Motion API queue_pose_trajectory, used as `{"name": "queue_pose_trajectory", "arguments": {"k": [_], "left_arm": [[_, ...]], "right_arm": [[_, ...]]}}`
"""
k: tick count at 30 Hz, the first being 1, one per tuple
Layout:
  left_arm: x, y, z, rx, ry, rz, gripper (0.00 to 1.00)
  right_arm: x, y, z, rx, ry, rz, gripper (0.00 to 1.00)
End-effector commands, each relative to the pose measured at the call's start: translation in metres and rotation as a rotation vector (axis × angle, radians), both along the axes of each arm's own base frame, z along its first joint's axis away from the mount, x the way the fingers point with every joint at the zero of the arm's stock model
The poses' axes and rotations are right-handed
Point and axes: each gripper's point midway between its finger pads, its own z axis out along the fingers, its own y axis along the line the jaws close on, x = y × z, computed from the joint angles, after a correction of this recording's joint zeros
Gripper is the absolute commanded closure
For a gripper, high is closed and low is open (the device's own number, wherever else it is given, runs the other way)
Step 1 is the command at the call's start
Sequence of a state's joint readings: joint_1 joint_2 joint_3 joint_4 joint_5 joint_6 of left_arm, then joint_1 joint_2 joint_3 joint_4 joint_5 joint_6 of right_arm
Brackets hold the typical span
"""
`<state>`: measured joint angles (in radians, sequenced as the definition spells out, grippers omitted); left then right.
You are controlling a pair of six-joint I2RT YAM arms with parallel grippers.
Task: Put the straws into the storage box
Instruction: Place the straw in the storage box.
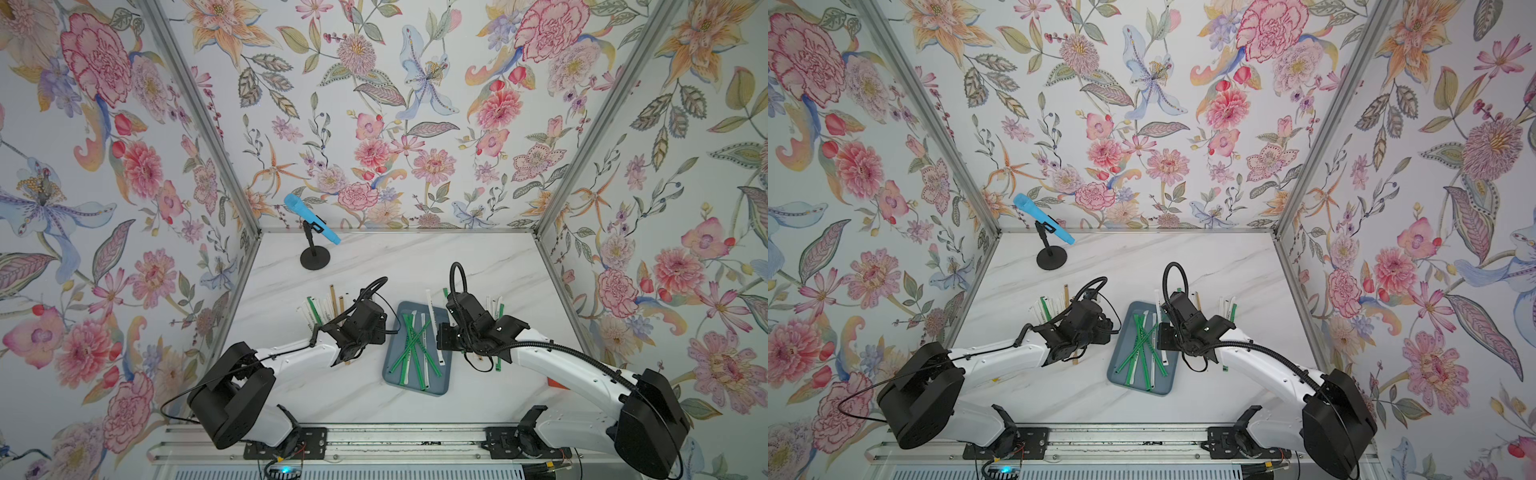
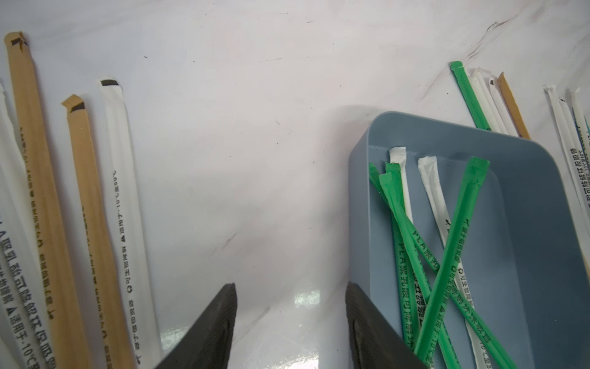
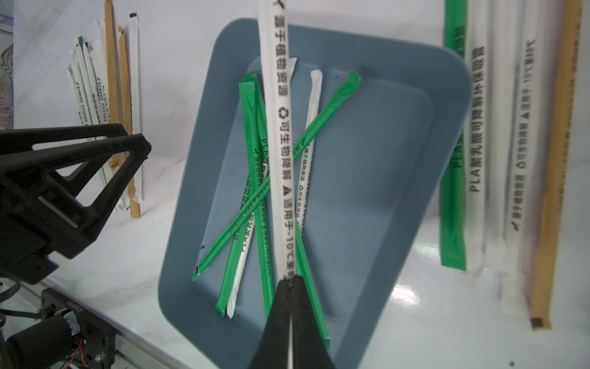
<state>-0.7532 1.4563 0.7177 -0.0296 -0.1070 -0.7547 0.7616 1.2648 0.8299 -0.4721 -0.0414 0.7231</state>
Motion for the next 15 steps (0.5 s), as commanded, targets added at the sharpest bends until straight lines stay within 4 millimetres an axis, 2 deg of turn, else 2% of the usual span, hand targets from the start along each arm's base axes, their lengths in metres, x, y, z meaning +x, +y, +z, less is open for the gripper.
{"name": "queue_pose_trajectory", "arguments": {"k": [1,4,8,12,14,15], "left_arm": [[-0.001,0.006,0.0,0.013,-0.002,-0.005,0.42],[0.002,0.023,-0.003,0.038,0.008,0.039,0.4],[0.006,0.056,-0.003,0.056,0.005,0.134,0.36],[0.01,0.079,-0.006,0.063,0.007,0.192,0.32],[0.013,0.084,-0.011,0.07,0.018,0.197,0.32],[0.016,0.085,-0.013,0.073,0.023,0.197,0.32]], "right_arm": [[-0.004,0.006,-0.015,0.02,0.057,-0.061,0.96],[-0.01,0.015,-0.026,0.007,0.084,-0.038,0.96],[-0.013,0.019,-0.036,-0.007,0.1,-0.028,0.95],[-0.014,0.02,-0.048,-0.026,0.12,-0.021,0.91],[-0.014,0.019,-0.054,-0.039,0.131,-0.02,0.86],[-0.014,0.02,-0.055,-0.04,0.133,-0.018,0.79]]}}
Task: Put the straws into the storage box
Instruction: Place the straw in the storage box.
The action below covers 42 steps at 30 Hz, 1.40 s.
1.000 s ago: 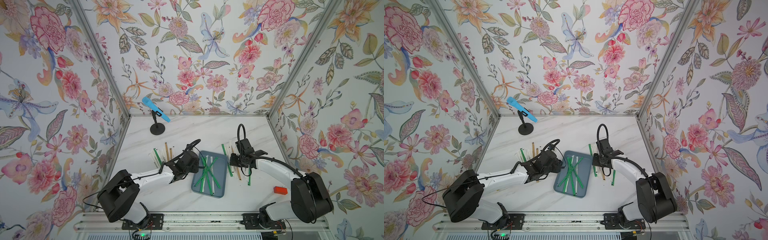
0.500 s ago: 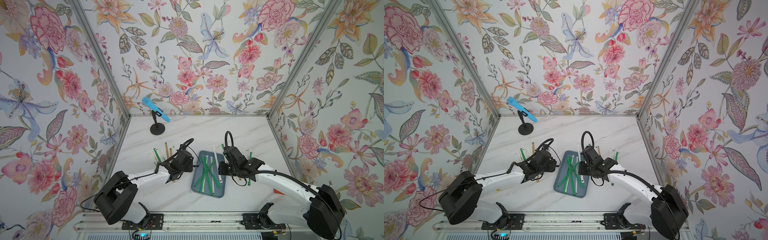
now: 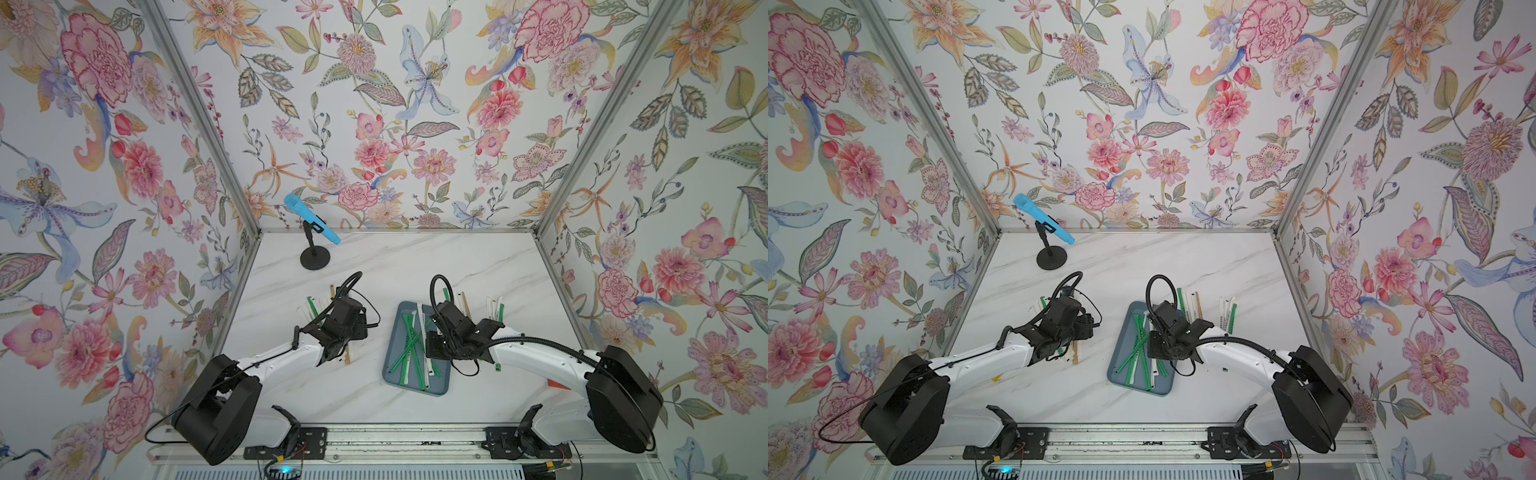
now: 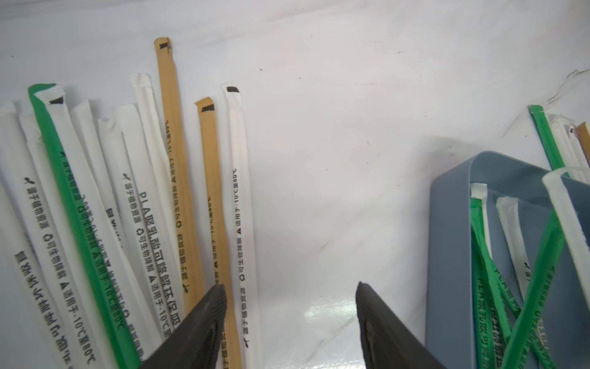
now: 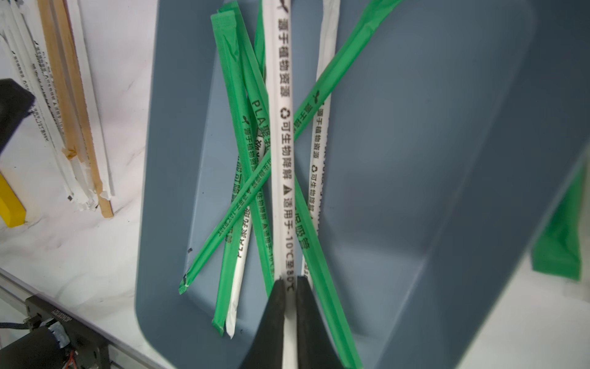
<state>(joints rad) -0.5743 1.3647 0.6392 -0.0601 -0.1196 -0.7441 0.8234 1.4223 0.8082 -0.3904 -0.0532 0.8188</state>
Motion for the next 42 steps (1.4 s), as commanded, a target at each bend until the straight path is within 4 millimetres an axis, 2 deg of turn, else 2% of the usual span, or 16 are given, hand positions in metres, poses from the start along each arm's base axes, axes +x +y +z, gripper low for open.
{"name": "queue_pose_trajectory", "arguments": {"k": [1,4,8,11,16,21,24,26,27,28,29,37,42], "left_arm": [[0.002,0.013,-0.013,0.049,0.032,0.01,0.32],[0.01,0.007,-0.019,0.056,0.043,-0.016,0.34],[0.018,0.004,-0.028,0.068,0.06,-0.02,0.36],[0.022,0.008,-0.03,0.085,0.062,-0.004,0.38],[0.025,0.005,-0.027,0.092,0.052,-0.019,0.41],[0.025,0.0,-0.018,0.096,0.025,-0.037,0.43],[0.025,-0.003,-0.024,0.086,0.042,-0.036,0.43],[0.025,-0.005,-0.027,0.076,0.046,-0.038,0.43],[0.025,-0.004,-0.038,0.086,0.071,-0.034,0.43],[0.026,-0.004,-0.04,0.087,0.075,-0.035,0.43],[0.027,-0.005,-0.041,0.087,0.077,-0.037,0.43],[0.033,-0.008,-0.044,0.114,0.083,-0.055,0.51],[0.031,-0.008,-0.051,0.113,0.1,-0.055,0.64]], "right_arm": [[-0.004,0.0,-0.009,-0.006,0.022,0.001,0.72],[-0.002,0.003,-0.003,0.01,0.009,0.003,0.54],[0.001,0.001,0.012,0.037,-0.03,-0.011,0.48],[-0.005,-0.004,0.011,0.043,-0.026,-0.015,0.47],[-0.016,-0.018,-0.01,0.001,0.02,-0.025,0.53],[-0.011,-0.024,-0.018,-0.043,0.012,-0.044,0.65],[-0.009,-0.022,-0.021,-0.057,0.018,-0.036,0.7],[-0.007,-0.021,-0.024,-0.066,0.021,-0.035,0.66],[-0.007,-0.021,-0.025,-0.071,0.022,-0.035,0.59],[-0.007,-0.022,-0.026,-0.077,0.019,-0.04,0.5],[-0.007,-0.024,-0.026,-0.084,0.014,-0.047,0.47],[-0.004,-0.033,-0.012,-0.058,-0.05,-0.084,0.47],[-0.006,-0.029,-0.006,-0.031,-0.049,-0.071,0.45]]}}
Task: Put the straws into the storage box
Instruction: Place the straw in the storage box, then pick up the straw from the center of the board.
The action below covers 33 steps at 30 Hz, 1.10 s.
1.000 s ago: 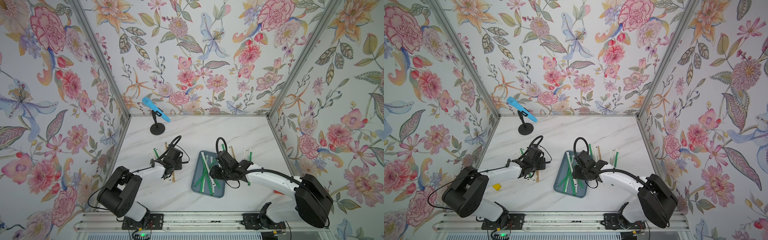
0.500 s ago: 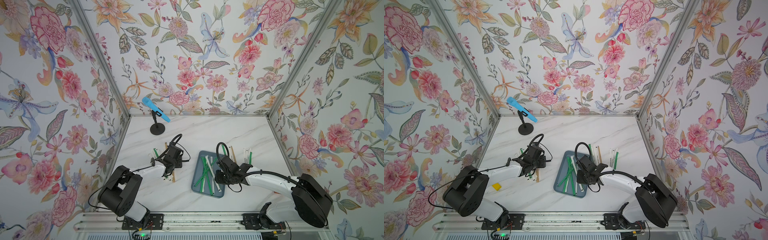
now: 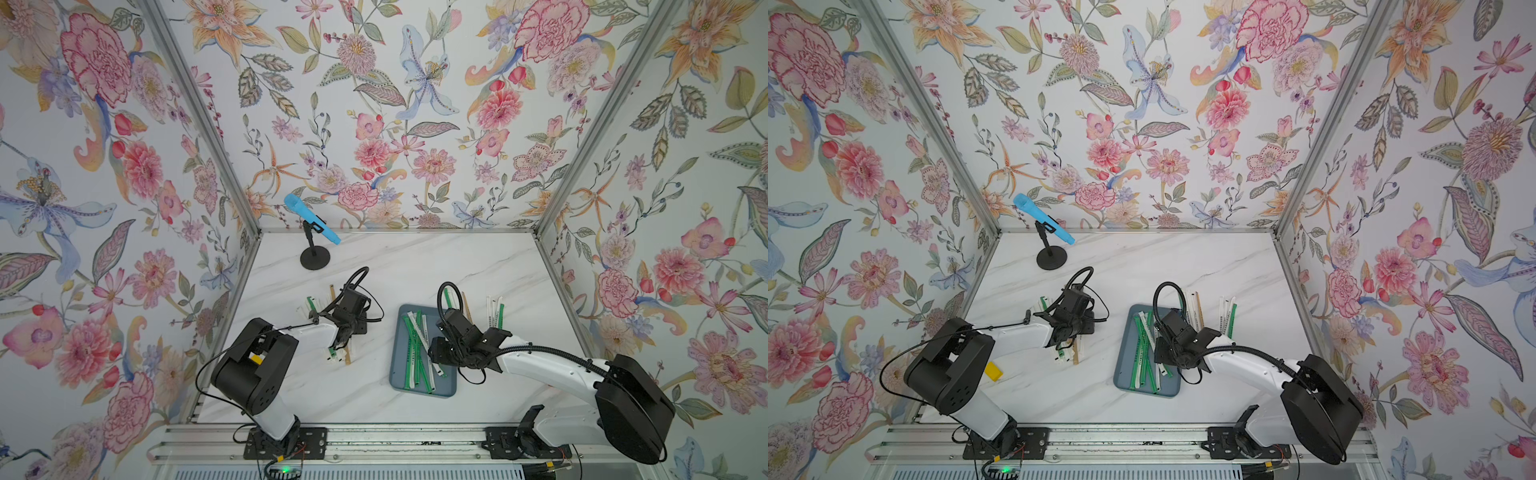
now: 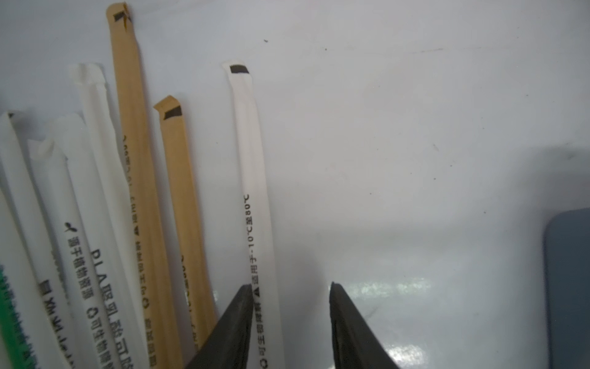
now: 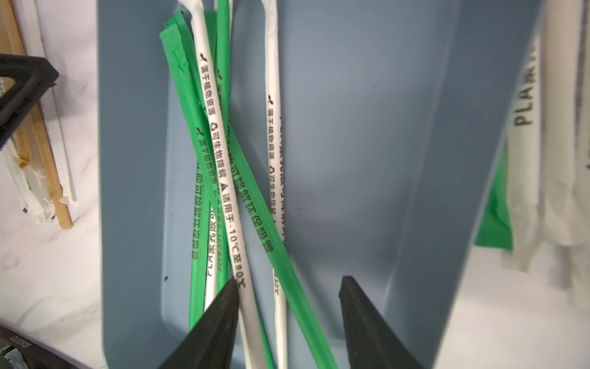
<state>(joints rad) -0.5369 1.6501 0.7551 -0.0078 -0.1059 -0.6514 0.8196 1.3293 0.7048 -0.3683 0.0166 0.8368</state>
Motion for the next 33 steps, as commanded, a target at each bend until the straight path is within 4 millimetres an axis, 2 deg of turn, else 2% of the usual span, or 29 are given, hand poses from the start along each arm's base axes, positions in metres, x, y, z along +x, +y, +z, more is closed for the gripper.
{"name": "queue_pose_trajectory", "arguments": {"k": [1,3,8,13,15,16,20,26,29,33], "left_arm": [[0.0,-0.001,-0.003,0.006,0.008,-0.008,0.67],[-0.001,0.0,-0.004,0.012,0.01,-0.005,0.74],[-0.004,0.002,-0.004,0.008,0.012,0.0,0.92],[-0.003,-0.007,0.016,-0.051,-0.033,-0.015,1.0],[-0.003,-0.012,0.022,-0.071,-0.047,-0.025,1.0],[-0.002,-0.017,0.037,-0.104,-0.081,-0.035,1.0],[-0.008,-0.04,0.062,-0.201,-0.134,-0.076,1.0],[-0.022,-0.081,0.119,-0.376,-0.237,-0.142,1.0],[-0.034,-0.112,0.125,-0.505,-0.209,-0.205,1.0],[-0.057,-0.16,0.118,-0.595,-0.145,-0.283,1.0]], "right_arm": [[-0.001,-0.003,-0.001,-0.004,-0.002,-0.016,0.44],[0.0,-0.004,-0.003,-0.012,0.001,-0.015,0.4],[-0.001,-0.002,-0.006,-0.015,0.018,-0.003,0.38],[0.0,-0.003,-0.001,-0.004,-0.004,-0.002,0.36],[0.0,-0.003,0.001,0.004,-0.011,-0.001,0.35],[0.0,-0.004,0.002,0.014,-0.015,-0.006,0.35],[-0.001,-0.005,0.001,0.056,-0.018,-0.015,0.34],[-0.003,-0.006,0.0,0.06,-0.016,-0.004,0.34],[-0.001,-0.005,0.003,0.061,-0.027,-0.002,0.34],[0.0,-0.005,0.009,0.072,-0.044,-0.003,0.34]]}}
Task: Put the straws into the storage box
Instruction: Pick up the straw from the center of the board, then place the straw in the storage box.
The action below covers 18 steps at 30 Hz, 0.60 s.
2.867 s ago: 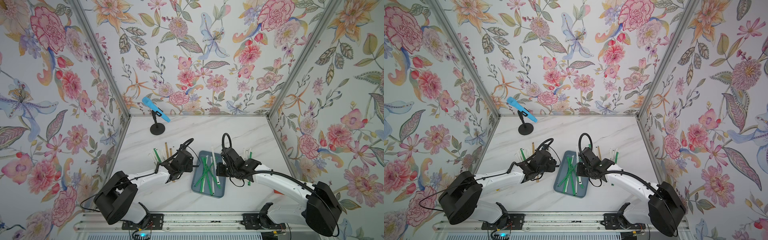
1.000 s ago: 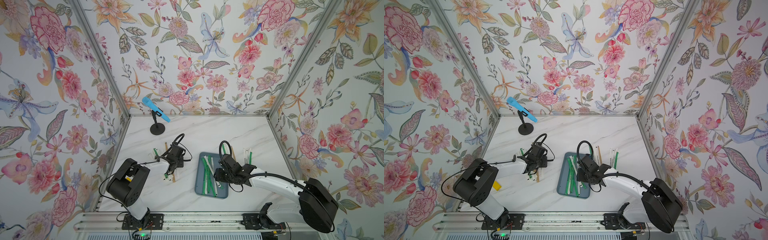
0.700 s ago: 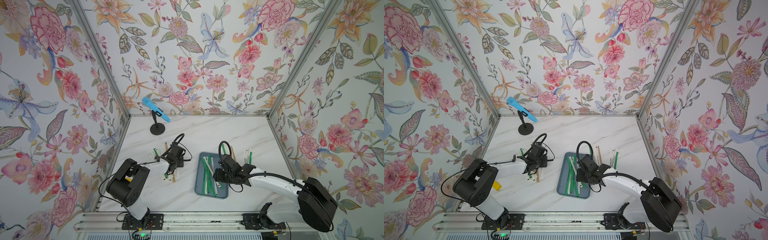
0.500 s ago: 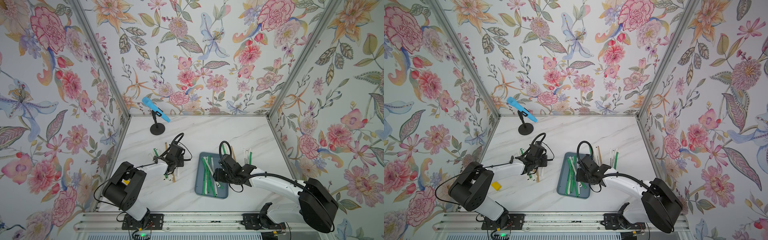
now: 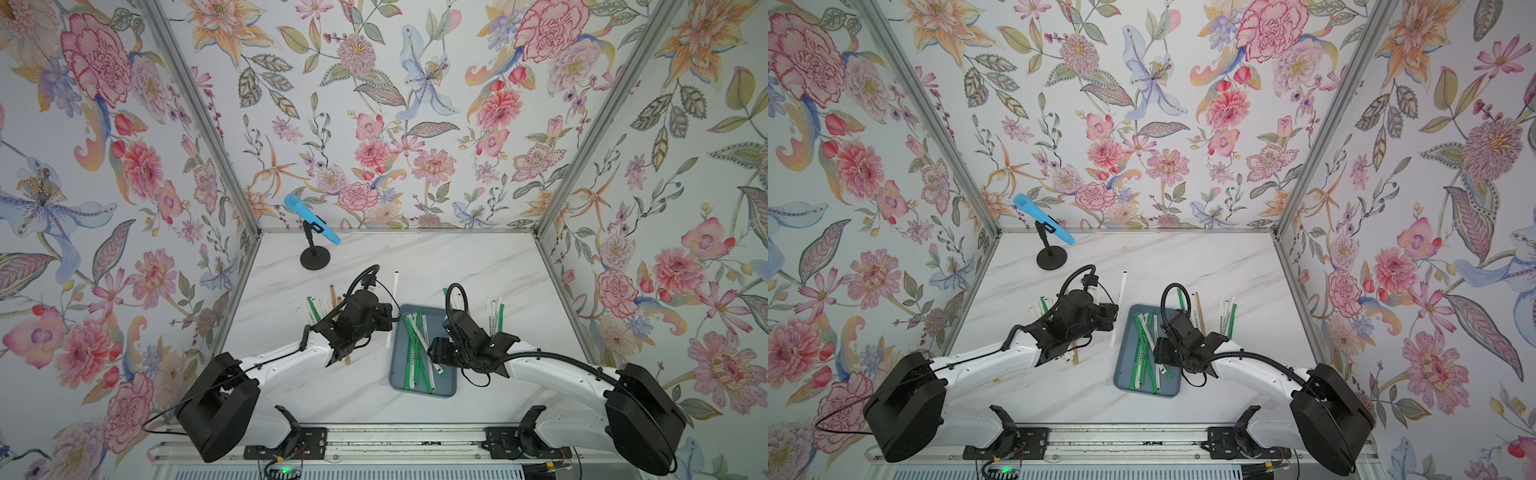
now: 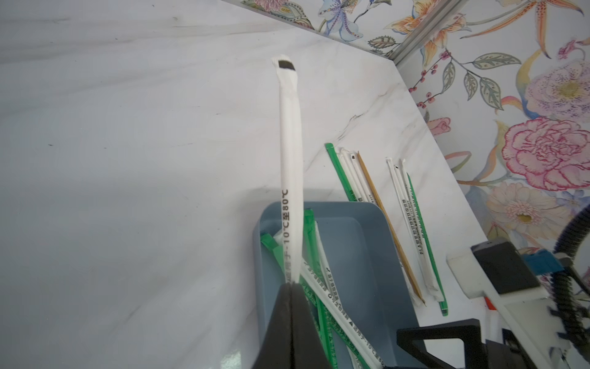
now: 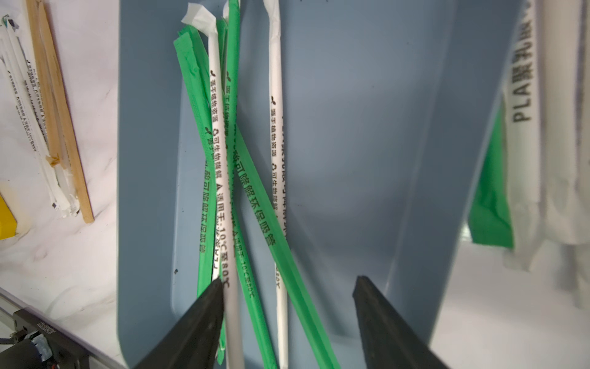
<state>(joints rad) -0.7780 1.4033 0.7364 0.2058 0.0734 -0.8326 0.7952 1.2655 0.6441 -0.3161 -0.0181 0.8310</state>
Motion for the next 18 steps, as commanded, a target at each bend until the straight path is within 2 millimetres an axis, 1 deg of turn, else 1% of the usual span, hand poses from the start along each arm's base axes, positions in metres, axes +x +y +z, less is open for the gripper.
{"name": "queue_pose_trajectory", "arguments": {"k": [1,4,6,7,10,13,15,18], "left_arm": [[-0.021,-0.042,-0.009,-0.123,0.085,-0.085,1.0],[-0.033,-0.061,-0.024,-0.156,0.137,-0.116,1.0],[-0.04,-0.067,-0.024,-0.162,0.146,-0.132,1.0],[-0.045,-0.071,-0.038,-0.142,0.174,-0.138,1.0],[-0.057,-0.079,-0.046,-0.129,0.205,-0.162,1.0],[-0.064,-0.074,-0.063,-0.101,0.249,-0.144,1.0],[-0.068,-0.069,-0.072,-0.089,0.268,-0.135,1.0],[-0.07,-0.066,-0.075,-0.073,0.273,-0.133,0.99]], "right_arm": [[0.002,-0.002,0.006,0.013,-0.028,-0.008,0.34],[0.002,-0.004,0.006,0.012,-0.032,-0.018,0.34],[0.002,-0.005,0.006,0.012,-0.032,-0.02,0.34],[0.002,-0.006,0.006,0.011,-0.035,-0.021,0.34],[0.002,-0.006,0.006,0.01,-0.038,-0.026,0.34],[0.004,-0.006,0.01,0.015,-0.051,-0.028,0.34],[0.006,-0.008,0.013,0.017,-0.065,-0.036,0.34],[0.008,-0.014,0.014,0.022,-0.07,-0.052,0.34]]}}
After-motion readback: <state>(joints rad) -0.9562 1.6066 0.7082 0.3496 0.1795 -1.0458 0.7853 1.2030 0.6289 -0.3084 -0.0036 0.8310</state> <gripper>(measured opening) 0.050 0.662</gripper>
